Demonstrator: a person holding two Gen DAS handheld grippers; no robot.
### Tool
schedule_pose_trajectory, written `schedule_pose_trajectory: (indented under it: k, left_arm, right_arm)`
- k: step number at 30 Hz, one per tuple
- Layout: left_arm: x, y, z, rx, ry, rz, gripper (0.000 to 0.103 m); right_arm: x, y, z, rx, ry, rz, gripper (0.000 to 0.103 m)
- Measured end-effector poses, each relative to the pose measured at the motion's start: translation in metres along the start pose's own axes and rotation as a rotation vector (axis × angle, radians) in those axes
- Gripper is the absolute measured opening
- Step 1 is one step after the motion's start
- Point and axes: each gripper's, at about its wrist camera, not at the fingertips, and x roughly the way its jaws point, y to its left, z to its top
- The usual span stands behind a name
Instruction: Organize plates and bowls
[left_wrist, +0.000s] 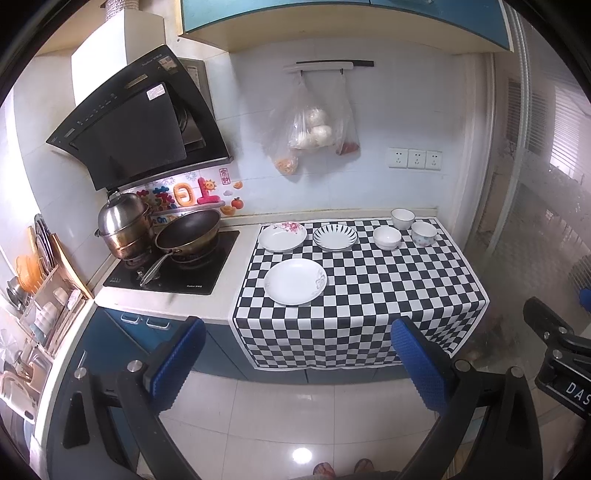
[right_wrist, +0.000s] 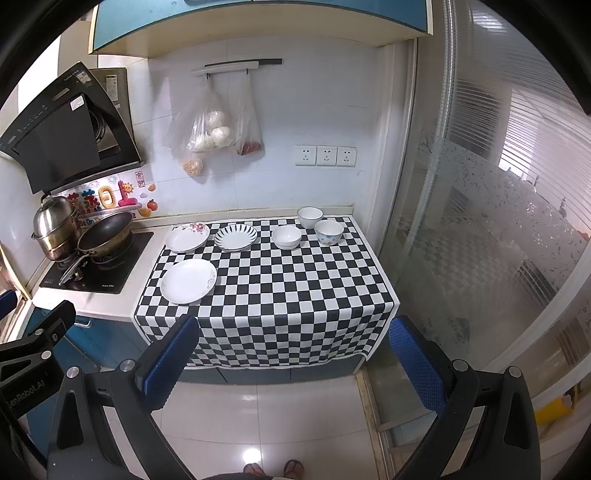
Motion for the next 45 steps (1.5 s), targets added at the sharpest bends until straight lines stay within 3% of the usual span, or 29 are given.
schedule_pose_trajectory:
  k: [37,45]
  left_arm:
    - [-0.007,0.005,-0.002,-0.009,-0.031,0.000,0.103]
    - [0.048,0.033,0.002,-0.008,-0.023,0.045,0.103]
  right_arm:
    - [-0.009,0.011,0.002,0.005,-0.026,0.006,0.103]
    - [0.027,0.032,0.005,0.015,-0.040,0.024,0.103]
